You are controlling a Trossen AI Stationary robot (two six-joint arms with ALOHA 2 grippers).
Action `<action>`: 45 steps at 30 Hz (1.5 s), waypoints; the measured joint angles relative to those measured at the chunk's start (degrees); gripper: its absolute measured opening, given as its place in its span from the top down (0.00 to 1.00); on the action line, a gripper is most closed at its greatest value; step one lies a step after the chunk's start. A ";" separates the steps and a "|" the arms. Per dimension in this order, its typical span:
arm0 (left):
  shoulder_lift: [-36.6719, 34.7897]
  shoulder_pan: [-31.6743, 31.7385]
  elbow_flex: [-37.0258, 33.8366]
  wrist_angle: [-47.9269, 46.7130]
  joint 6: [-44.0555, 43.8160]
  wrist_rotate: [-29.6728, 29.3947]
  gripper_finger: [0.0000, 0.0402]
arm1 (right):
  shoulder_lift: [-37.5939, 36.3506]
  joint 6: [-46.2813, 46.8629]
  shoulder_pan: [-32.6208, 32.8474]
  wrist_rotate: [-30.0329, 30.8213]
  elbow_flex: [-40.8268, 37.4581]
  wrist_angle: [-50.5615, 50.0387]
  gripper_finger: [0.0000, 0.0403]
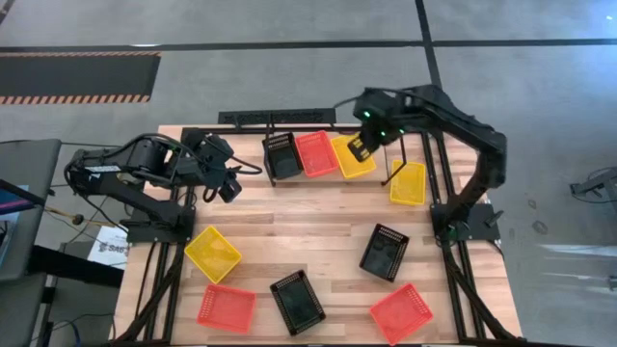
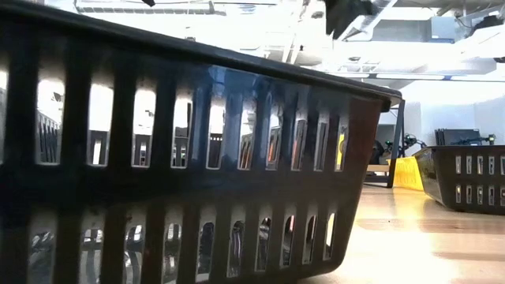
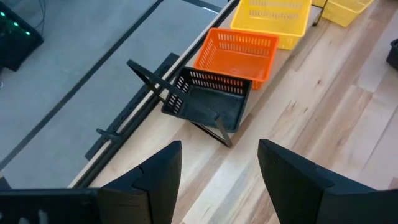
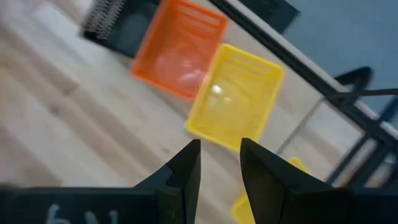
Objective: Stack baskets on shelf by color
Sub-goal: Stack the bottom yellow bin on top of the other yellow bin on the shelf
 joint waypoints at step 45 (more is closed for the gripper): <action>-0.09 -0.37 -8.13 2.68 6.96 10.69 0.50 | 14.65 56.04 48.91 1.33 -0.03 0.03 0.70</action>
